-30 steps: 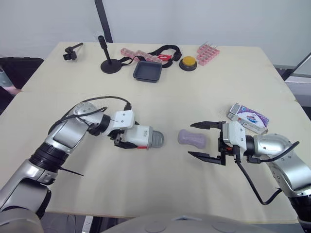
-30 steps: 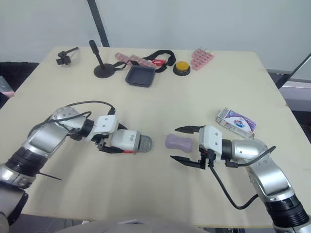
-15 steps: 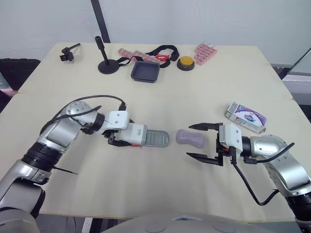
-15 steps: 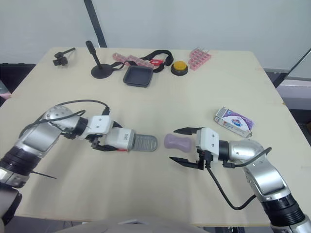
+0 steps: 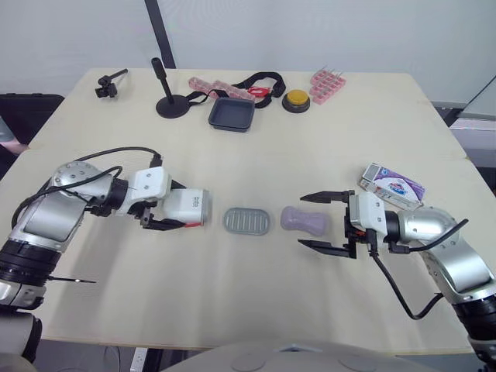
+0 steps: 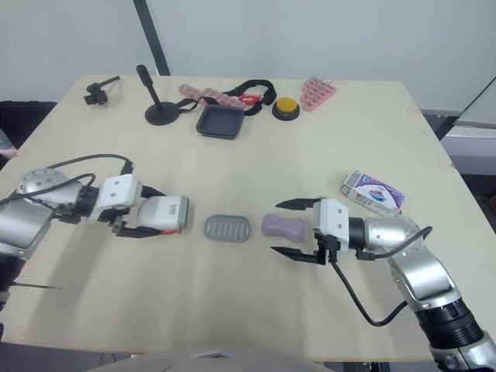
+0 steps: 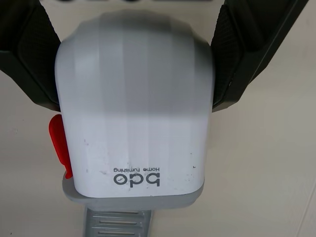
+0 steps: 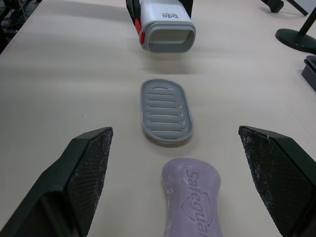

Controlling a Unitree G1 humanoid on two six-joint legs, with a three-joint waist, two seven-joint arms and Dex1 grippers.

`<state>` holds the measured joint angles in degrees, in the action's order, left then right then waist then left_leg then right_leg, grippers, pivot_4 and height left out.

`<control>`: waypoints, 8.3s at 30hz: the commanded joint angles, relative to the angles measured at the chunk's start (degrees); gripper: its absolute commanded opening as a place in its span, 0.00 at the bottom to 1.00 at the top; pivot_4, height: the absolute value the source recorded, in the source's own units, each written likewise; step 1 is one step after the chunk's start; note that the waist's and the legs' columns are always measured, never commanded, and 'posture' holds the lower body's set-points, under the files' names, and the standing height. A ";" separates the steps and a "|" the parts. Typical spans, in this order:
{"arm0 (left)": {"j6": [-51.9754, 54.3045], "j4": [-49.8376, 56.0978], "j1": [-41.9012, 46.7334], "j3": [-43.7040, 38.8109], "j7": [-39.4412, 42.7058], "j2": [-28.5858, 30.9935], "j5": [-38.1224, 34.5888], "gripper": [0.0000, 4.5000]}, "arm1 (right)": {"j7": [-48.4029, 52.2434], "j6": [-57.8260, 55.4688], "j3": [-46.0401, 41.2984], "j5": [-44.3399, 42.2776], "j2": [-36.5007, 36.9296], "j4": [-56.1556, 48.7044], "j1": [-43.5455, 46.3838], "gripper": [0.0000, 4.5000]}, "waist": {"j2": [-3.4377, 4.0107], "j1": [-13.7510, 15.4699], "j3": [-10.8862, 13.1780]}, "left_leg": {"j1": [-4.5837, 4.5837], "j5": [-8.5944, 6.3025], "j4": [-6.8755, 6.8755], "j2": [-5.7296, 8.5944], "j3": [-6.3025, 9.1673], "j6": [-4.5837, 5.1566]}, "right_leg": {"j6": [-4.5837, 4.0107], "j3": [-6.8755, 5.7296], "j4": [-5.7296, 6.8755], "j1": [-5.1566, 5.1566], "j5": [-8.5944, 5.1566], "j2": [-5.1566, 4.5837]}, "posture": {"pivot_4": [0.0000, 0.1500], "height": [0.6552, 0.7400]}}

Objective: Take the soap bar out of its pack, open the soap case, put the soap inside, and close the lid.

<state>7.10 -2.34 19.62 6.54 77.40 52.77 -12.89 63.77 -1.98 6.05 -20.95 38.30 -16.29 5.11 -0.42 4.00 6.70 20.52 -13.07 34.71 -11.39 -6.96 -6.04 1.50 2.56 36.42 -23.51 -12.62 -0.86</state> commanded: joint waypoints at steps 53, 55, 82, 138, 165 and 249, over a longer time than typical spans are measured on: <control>1.44 11.86 -4.64 -0.87 -7.48 -14.96 -7.24 1.00 | 1.38 -18.61 3.05 3.86 13.08 -9.82 8.71 1.00 | 0.10 -0.02 0.06 | -0.02 0.02 -0.02 -0.04 0.00 -0.02 | 0.00 0.03 -0.03 0.04 0.01 0.07 | 1.00 1.00; 0.52 11.74 -5.57 -0.65 -6.89 -14.68 -7.07 1.00 | 1.92 -19.32 4.23 4.41 13.36 -9.85 9.13 1.00 | 0.10 -0.02 0.06 | -0.03 0.02 -0.02 -0.06 0.00 -0.01 | 0.00 0.03 -0.02 0.03 0.01 0.08 | 1.00 1.00; -0.88 15.33 -8.19 0.98 -10.23 -14.70 -5.26 1.00 | -1.72 -30.94 18.71 18.12 7.18 -3.30 20.83 1.00 | 0.12 -0.19 0.05 | -0.06 0.03 0.03 -0.04 0.00 -0.01 | 0.00 0.04 0.06 0.03 0.01 0.07 | 1.00 1.00; -3.80 11.17 -7.42 -2.05 -11.70 -12.33 -4.21 1.00 | 1.69 -44.67 16.82 11.09 0.59 -8.38 30.49 0.48 | 0.27 -0.20 0.13 | -0.35 0.12 -0.02 -0.06 -0.02 -0.11 | -0.04 0.07 0.19 0.19 0.02 0.09 | 1.00 1.00; -1.40 11.50 -11.22 -7.52 -7.76 -5.55 -7.58 1.00 | 0.12 -38.27 31.25 14.80 -13.36 5.34 41.40 0.48 | 0.29 -0.34 0.15 | -0.58 0.13 -0.10 -0.06 -0.02 -0.20 | -0.04 0.01 0.13 0.15 0.03 0.11 | 1.00 1.00; 4.11 -1.68 -7.54 -4.98 -6.20 -3.01 -2.68 1.00 | -5.02 -16.31 3.80 -6.67 -8.86 -8.69 9.16 0.99 | 0.27 -0.17 0.14 | -0.26 0.19 -0.34 -0.04 -0.01 -0.18 | -0.05 -0.04 -0.06 0.13 0.03 0.05 | 1.00 1.00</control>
<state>11.70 -3.98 11.51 1.83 71.61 49.55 -15.95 58.75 -19.37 10.43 -27.61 29.11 -23.96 13.58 -0.16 3.83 6.84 20.26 -12.88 34.37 -11.43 -6.97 -6.22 1.45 2.52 36.36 -23.37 -12.59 -0.80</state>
